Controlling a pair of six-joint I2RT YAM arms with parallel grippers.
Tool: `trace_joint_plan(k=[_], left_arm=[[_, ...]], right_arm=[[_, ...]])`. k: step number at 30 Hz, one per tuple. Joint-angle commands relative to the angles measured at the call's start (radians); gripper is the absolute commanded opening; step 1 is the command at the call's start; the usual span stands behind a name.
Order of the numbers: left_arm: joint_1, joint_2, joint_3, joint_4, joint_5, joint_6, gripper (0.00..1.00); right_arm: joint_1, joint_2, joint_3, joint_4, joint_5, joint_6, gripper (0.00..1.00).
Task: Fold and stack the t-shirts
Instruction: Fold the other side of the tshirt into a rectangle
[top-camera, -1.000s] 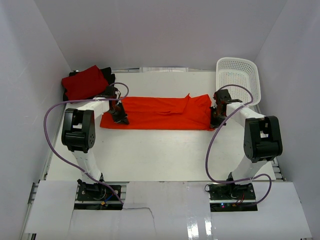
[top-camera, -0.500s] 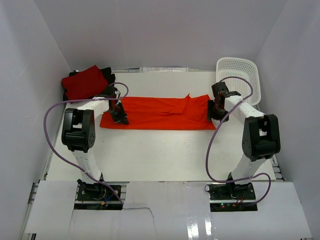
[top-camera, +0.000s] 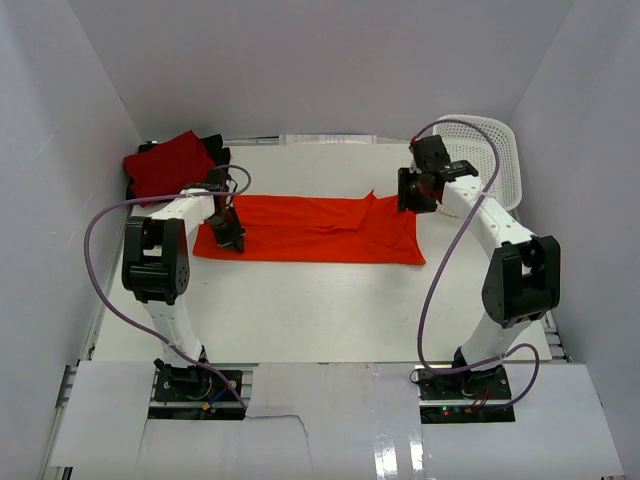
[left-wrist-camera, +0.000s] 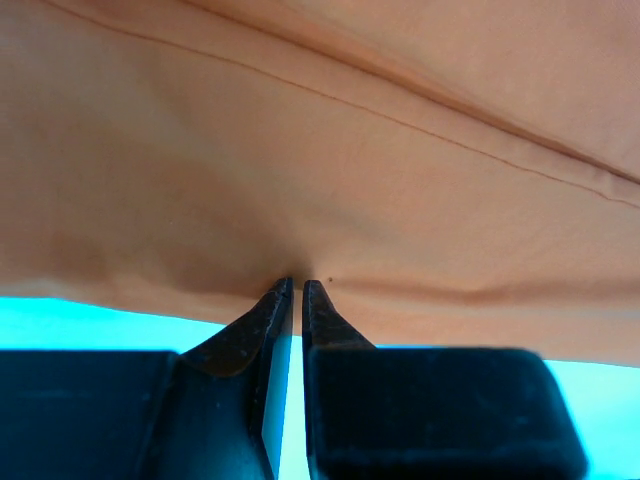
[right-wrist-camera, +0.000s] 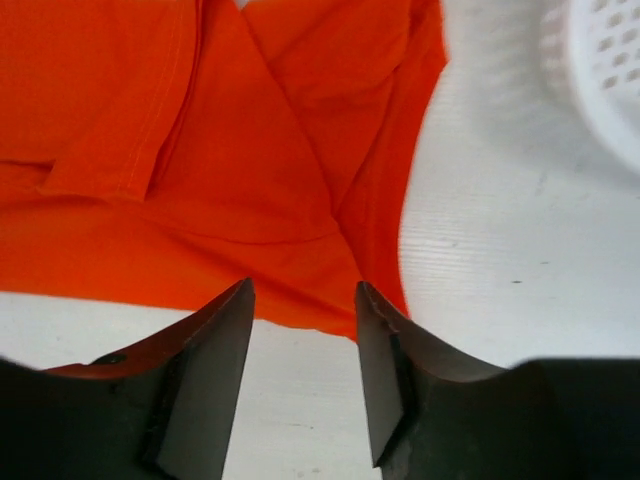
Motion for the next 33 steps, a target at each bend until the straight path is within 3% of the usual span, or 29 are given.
trace_joint_plan(k=[1, 5, 6, 7, 10, 20, 33], left_arm=[[0.0, -0.063, 0.043, -0.029, 0.006, 0.001, 0.2], [-0.039, -0.075, 0.095, -0.031, 0.049, -0.005, 0.19], [-0.049, -0.081, 0.107, -0.029, 0.063, -0.007, 0.19], [-0.071, -0.082, 0.121, -0.026, 0.07, -0.007, 0.19], [-0.115, -0.066, 0.158, 0.0, 0.086, 0.001, 0.2], [-0.132, 0.043, 0.127, 0.067, 0.084, 0.025, 0.19], [-0.129, 0.076, 0.011, 0.101, 0.014, 0.018, 0.2]], right_arm=[[-0.003, -0.01, -0.098, 0.057, -0.19, 0.029, 0.48], [0.011, 0.013, -0.139, 0.058, -0.224, 0.049, 0.32], [0.009, 0.01, -0.176, 0.07, -0.224, 0.051, 0.2], [0.009, 0.002, -0.199, 0.077, -0.221, 0.052, 0.15], [0.009, -0.019, -0.292, 0.133, -0.201, 0.062, 0.08], [-0.061, -0.005, -0.453, 0.184, -0.128, 0.071, 0.08], [-0.106, -0.07, -0.513, 0.153, -0.011, 0.051, 0.08]])
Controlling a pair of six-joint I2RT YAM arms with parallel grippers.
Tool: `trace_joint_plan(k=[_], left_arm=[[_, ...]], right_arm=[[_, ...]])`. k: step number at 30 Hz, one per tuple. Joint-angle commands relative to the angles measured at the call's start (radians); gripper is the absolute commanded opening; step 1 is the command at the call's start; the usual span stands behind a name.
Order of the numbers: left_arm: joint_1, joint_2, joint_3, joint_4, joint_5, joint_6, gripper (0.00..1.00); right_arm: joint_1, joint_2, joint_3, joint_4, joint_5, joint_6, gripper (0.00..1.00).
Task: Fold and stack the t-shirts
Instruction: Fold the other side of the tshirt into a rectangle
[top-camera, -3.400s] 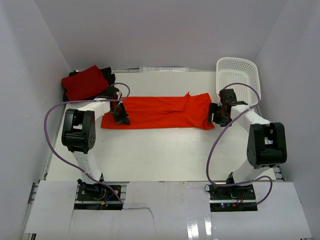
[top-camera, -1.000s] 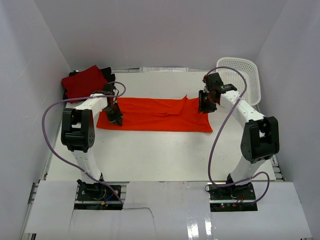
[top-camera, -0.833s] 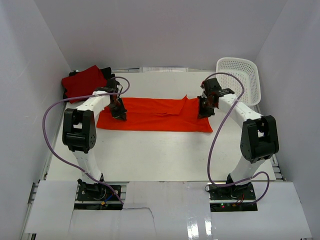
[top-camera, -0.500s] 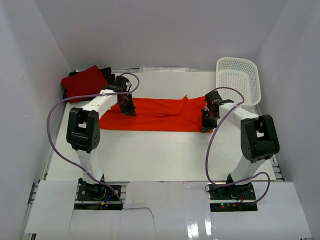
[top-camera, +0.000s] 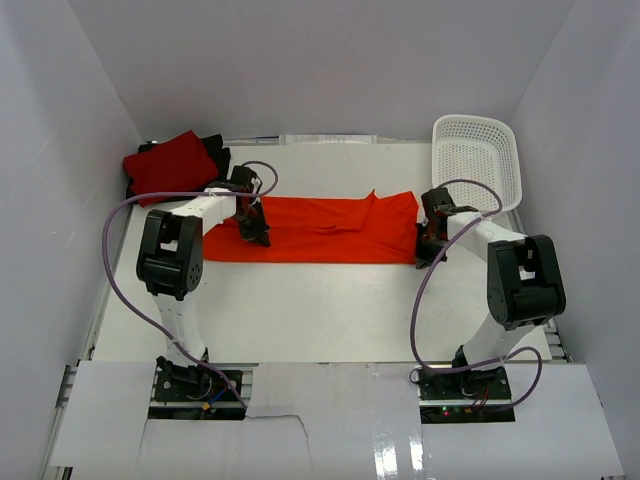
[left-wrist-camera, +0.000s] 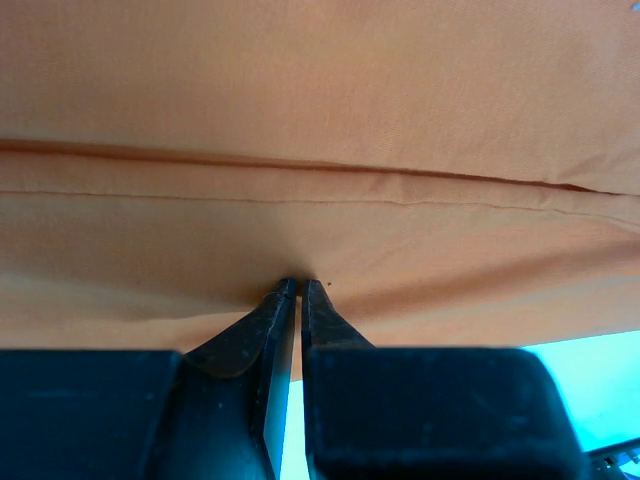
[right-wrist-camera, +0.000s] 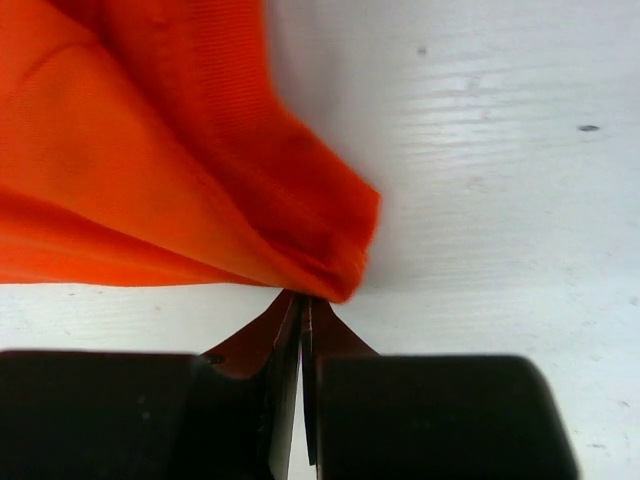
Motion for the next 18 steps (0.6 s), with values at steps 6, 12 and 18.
trace_joint_plan(k=[6, 12, 18], left_arm=[[0.02, -0.01, -0.051, -0.008, -0.06, 0.002, 0.19], [-0.004, -0.1, 0.03, -0.043, 0.003, -0.026, 0.19], [-0.073, -0.143, 0.128, -0.057, 0.061, -0.09, 0.18]], right_arm=[[-0.022, -0.121, 0.015, -0.078, 0.115, -0.028, 0.08], [0.009, -0.169, 0.085, -0.057, -0.171, 0.015, 0.13], [0.018, -0.068, 0.173, 0.064, -0.407, 0.096, 0.39]])
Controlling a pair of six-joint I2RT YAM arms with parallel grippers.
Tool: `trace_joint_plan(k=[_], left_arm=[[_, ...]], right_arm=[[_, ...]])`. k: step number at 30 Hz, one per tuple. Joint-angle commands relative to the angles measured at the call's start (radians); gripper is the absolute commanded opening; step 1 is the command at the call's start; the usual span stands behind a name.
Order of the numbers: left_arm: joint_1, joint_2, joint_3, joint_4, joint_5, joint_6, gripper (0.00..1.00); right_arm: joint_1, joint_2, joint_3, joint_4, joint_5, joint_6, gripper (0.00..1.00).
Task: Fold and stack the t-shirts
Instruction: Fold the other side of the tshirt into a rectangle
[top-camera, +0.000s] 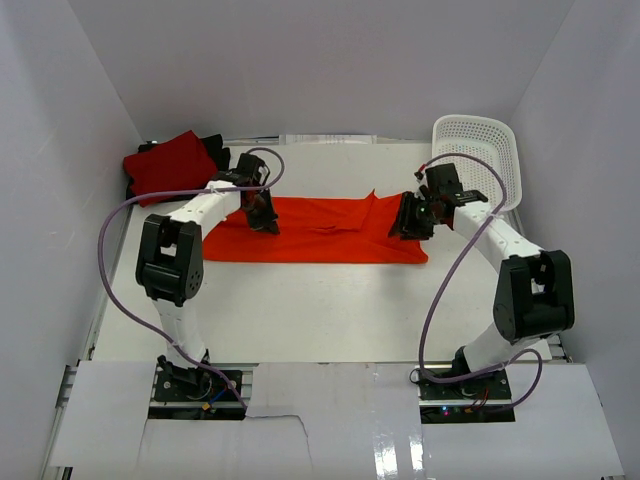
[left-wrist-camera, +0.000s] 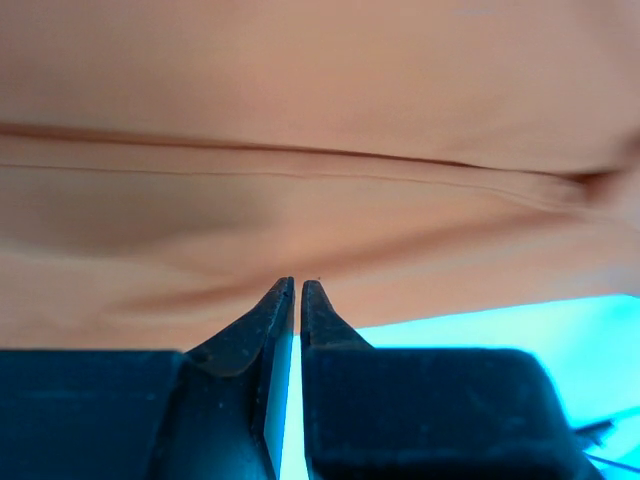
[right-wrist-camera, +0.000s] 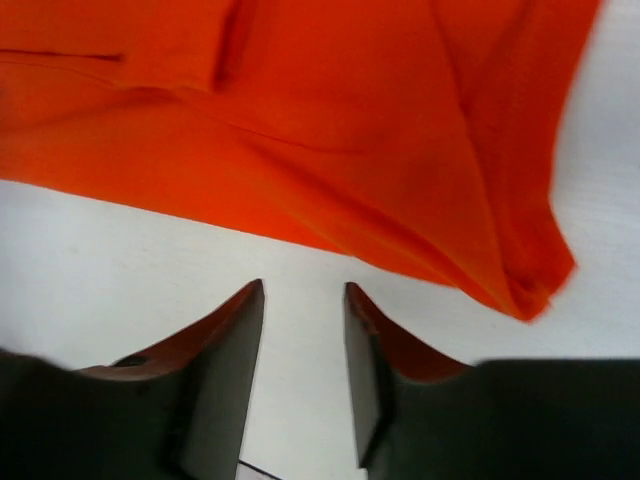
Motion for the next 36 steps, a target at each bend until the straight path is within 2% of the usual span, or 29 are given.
trace_joint_plan(k=[1, 4, 7, 10, 16, 25, 36], left_arm=[[-0.043, -0.111, 0.054, 0.013, 0.066, -0.055, 0.17], [-0.059, -0.151, -0.001, 0.095, 0.127, -0.101, 0.16], [-0.076, -0.183, -0.067, 0.187, 0.196, -0.15, 0.17], [-0.114, -0.165, -0.098, 0.242, 0.232, -0.18, 0.16], [-0.209, -0.092, -0.118, 0.325, 0.21, -0.21, 0.15], [-0.22, -0.01, -0.149, 0.434, 0.233, -0.252, 0.13], [-0.229, 0.028, -0.12, 0.438, 0.23, -0.234, 0.13]], right_arm=[[0.002, 0.07, 0.049, 0.116, -0.217, 0.088, 0.48], [0.002, 0.13, 0.06, 0.225, -0.299, 0.142, 0.59], [0.006, 0.181, 0.067, 0.321, -0.348, 0.217, 0.64], [0.011, 0.239, 0.089, 0.386, -0.383, 0.271, 0.66], [0.035, 0.342, 0.158, 0.472, -0.408, 0.354, 0.67], [0.082, 0.46, 0.278, 0.399, -0.377, 0.356, 0.67], [0.094, 0.417, 0.265, 0.357, -0.342, 0.313, 0.67]])
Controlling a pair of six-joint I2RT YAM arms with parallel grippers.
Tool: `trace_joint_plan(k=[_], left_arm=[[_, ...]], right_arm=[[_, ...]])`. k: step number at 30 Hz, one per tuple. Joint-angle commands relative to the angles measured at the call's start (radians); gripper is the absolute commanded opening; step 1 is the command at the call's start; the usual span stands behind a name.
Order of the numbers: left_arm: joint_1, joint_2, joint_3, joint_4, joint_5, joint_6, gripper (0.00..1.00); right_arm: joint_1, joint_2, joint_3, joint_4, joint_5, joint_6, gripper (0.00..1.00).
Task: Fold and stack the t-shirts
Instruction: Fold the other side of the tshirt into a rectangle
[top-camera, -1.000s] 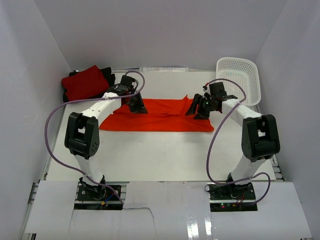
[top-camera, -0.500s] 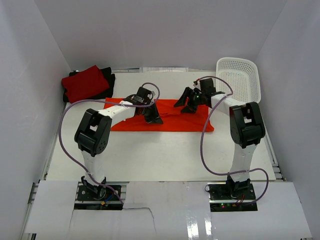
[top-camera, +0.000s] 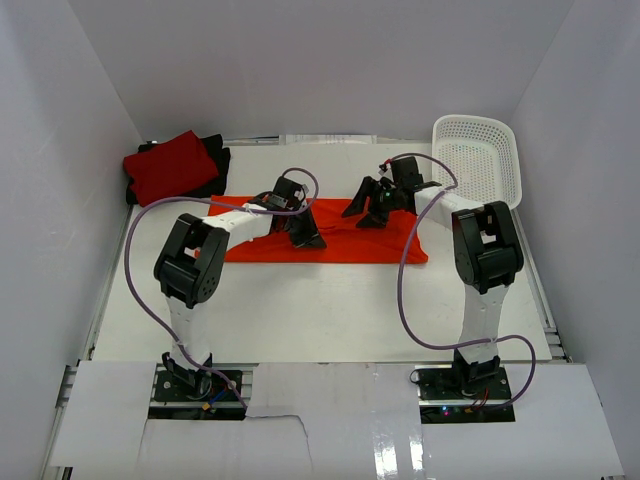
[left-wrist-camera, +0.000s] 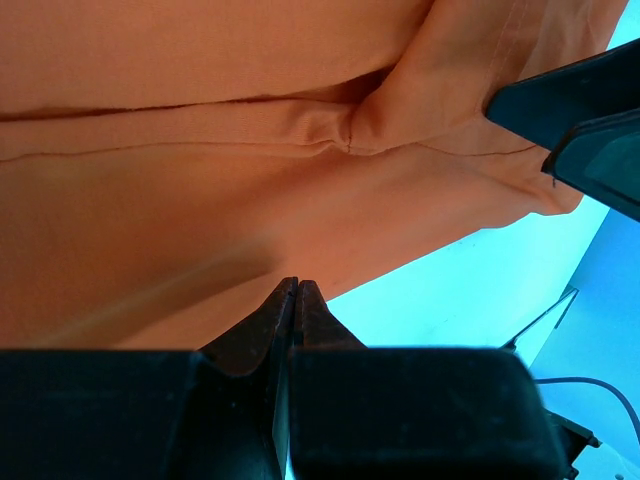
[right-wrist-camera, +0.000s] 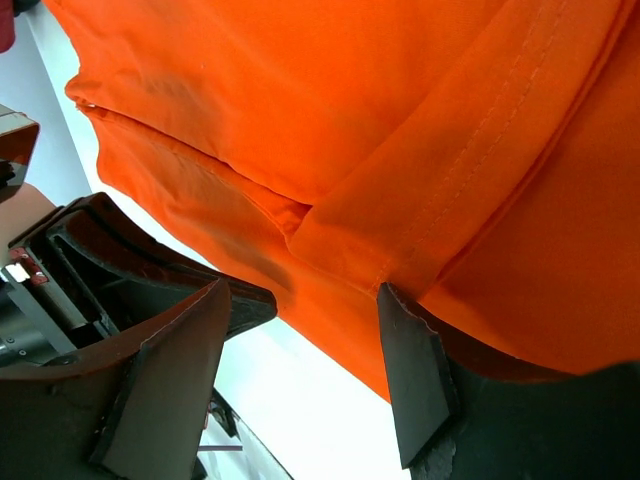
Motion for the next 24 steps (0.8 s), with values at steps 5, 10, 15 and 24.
trace_joint_plan(k=[5, 10, 15, 24], left_arm=[[-0.009, 0.007, 0.027, 0.02, 0.014, 0.008, 0.13], [-0.018, 0.036, 0.056, 0.018, 0.031, -0.009, 0.11], [-0.029, 0.05, 0.059, 0.012, 0.017, -0.009, 0.11], [-0.029, 0.09, 0.068, -0.034, -0.001, -0.026, 0.08]], right_arm=[[0.007, -0.085, 0.004, -0.071, 0.049, -0.067, 0.67], [0.009, -0.104, -0.031, -0.074, 0.076, -0.074, 0.67], [0.01, -0.07, -0.041, -0.054, 0.066, -0.071, 0.67], [0.01, -0.01, 0.018, -0.039, 0.063, -0.067, 0.67]])
